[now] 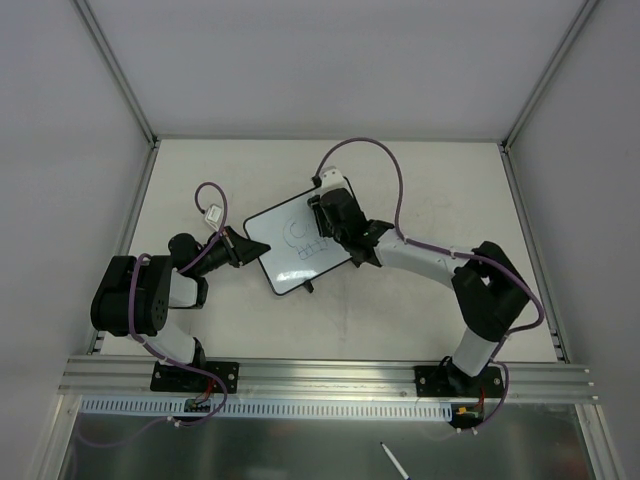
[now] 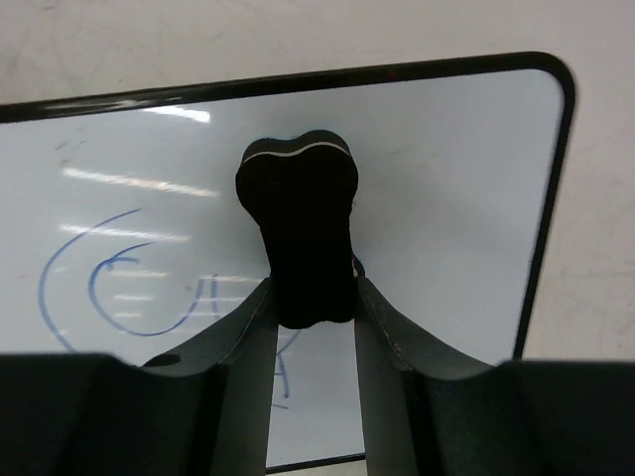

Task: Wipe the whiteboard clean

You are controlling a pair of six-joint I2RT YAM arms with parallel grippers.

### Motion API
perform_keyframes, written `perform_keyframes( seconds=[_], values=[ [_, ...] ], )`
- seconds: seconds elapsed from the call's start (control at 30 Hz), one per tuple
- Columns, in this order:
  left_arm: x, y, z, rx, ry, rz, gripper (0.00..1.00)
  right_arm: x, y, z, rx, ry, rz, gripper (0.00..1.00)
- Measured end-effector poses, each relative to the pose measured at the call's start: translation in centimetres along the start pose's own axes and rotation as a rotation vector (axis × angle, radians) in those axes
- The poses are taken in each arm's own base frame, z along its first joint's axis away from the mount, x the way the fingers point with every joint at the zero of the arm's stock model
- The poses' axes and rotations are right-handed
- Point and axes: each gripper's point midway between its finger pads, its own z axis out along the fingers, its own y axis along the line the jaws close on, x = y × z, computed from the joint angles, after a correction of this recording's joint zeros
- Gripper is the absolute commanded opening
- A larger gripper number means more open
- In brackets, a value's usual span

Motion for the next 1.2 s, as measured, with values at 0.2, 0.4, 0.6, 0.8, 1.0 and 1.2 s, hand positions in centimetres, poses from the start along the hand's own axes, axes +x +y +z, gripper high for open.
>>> perform_keyframes(
  seconds=[0.2, 0.4, 0.6, 0.8, 1.0, 1.2],
  values=[
    [0.0, 0.0, 0.0, 0.000, 0.000, 0.000, 0.00, 0.8, 4.9, -0.9, -0.098, 0.003, -0.109, 0.00],
    [0.2, 0.1, -0.1, -0.002, 0.002, -0.002, 0.00, 1.9, 9.4, -1.9, -0.158, -0.003, -0.231, 0.00],
    [0.2, 0.1, -0.1, -0.004, 0.002, -0.003, 0.00, 3.2, 13.1, -2.9, -0.198, -0.002, -0.331, 0.00],
    [0.3, 0.1, -0.1, -0.005, 0.002, -0.005, 0.00, 3.4, 13.8, -3.0, -0.188, -0.001, -0.362, 0.00],
    [0.3, 0.1, -0.1, -0.005, 0.002, -0.004, 0.00, 3.4, 13.8, -3.0, -0.182, -0.001, -0.359, 0.00],
    [0.2, 0.1, -0.1, -0.007, 0.000, -0.004, 0.00, 3.2, 13.1, -2.6, -0.209, 0.022, -0.290, 0.00]
  ],
)
